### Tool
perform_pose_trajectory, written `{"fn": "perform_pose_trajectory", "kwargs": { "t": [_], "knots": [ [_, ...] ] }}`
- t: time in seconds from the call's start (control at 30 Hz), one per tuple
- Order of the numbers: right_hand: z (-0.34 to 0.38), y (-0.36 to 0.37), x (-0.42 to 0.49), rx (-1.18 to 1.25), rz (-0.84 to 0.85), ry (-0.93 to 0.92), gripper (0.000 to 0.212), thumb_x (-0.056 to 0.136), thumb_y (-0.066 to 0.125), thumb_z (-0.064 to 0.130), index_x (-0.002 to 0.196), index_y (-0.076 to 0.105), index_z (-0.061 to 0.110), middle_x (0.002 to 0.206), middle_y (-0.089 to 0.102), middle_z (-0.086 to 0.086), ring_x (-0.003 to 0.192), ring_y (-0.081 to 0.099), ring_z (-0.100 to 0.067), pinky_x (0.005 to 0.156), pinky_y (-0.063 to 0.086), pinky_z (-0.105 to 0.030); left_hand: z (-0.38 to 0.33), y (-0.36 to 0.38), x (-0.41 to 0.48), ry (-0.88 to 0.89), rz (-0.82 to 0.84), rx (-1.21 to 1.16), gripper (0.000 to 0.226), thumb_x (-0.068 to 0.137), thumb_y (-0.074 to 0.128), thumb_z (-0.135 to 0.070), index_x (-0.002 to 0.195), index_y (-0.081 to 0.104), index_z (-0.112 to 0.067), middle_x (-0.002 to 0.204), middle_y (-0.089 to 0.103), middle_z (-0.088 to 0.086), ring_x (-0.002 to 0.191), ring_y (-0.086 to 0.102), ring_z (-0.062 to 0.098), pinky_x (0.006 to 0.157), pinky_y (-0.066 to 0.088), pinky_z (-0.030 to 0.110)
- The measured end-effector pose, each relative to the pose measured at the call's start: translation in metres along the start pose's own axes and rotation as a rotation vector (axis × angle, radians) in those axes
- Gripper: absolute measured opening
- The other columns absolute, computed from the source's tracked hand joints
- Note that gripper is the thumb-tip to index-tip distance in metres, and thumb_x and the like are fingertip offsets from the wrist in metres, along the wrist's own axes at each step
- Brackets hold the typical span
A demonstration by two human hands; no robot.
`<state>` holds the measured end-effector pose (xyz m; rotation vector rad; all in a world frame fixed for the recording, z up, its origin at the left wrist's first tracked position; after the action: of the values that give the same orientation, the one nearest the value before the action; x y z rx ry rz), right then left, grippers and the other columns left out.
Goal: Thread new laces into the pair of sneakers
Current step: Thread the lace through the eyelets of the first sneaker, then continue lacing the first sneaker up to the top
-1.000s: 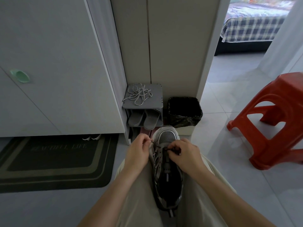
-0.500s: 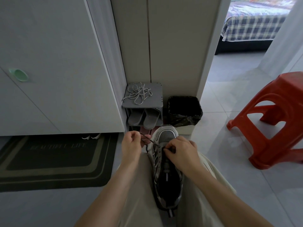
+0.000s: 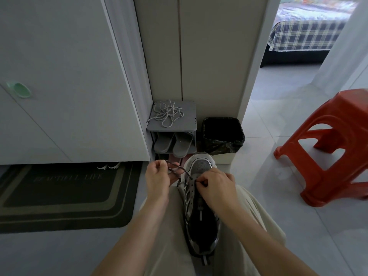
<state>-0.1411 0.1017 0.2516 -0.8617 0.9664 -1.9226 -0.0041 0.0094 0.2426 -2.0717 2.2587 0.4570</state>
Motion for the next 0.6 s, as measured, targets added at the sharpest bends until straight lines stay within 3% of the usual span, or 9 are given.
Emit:
{"fn": "perform_pose_trajectory", "kwargs": {
  "t": [0.17,0.27,0.37,0.53,0.6],
  "knots": [
    [0.003,0.005,-0.001,-0.064,-0.026,-0.026,0.013,0.086,0.059,0.03,0.08,0.07,0.026,0.086,0.061,0.01,0.084,0.056,-0.012,0.083,0.026,-0.027,0.0,-0.002,-0.003,-0.004,-0.019,-0.022,0.018,0.101,0.036,-0.01,0.098,0.05,0.0,0.083,0.068,0.015,0.061,0.069,0.021,0.069,0.06,0.034],
    [0.002,0.005,0.0,-0.029,-0.043,-0.055,0.012,0.084,0.061,0.029,0.078,0.07,0.026,0.082,0.062,0.01,0.08,0.057,-0.013,0.081,0.024,-0.027,0.0,-0.002,-0.003,-0.008,-0.037,-0.061,0.021,0.101,0.035,-0.01,0.094,0.052,0.0,0.081,0.067,0.014,0.058,0.068,0.02,0.067,0.06,0.032],
    [0.003,0.009,-0.001,-0.141,-0.04,-0.103,0.015,0.084,0.056,0.033,0.076,0.068,0.027,0.079,0.061,0.009,0.076,0.059,-0.013,0.082,0.024,-0.029,0.002,0.002,-0.005,-0.006,-0.032,-0.098,0.022,0.101,0.036,-0.011,0.089,0.051,-0.002,0.078,0.066,0.012,0.057,0.067,0.019,0.069,0.058,0.035],
    [0.002,0.006,-0.004,-0.159,-0.047,-0.058,0.014,0.084,0.061,0.032,0.073,0.068,0.028,0.076,0.06,0.01,0.071,0.059,-0.013,0.082,0.025,-0.03,-0.011,-0.005,0.001,-0.019,-0.107,-0.287,0.023,0.103,0.035,-0.017,0.104,0.05,0.0,0.082,0.064,0.013,0.056,0.067,0.017,0.062,0.059,0.033],
    [0.004,0.002,-0.001,-0.108,0.003,-0.054,0.011,0.084,0.061,0.031,0.077,0.068,0.026,0.08,0.061,0.01,0.076,0.059,-0.013,0.086,0.03,-0.031,-0.03,-0.006,0.016,0.046,-0.078,-0.216,0.018,0.103,0.035,-0.017,0.106,0.047,-0.003,0.085,0.064,0.014,0.061,0.069,0.022,0.061,0.059,0.034]
  ]
}}
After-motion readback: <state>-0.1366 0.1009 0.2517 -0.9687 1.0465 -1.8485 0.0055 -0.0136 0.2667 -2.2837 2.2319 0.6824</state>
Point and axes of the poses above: each hand's wrist, its own x-axis towards the middle knuckle, its own y-axis out of the palm, z = x × y, the point moved 6 cm from there along x, towards the middle knuckle
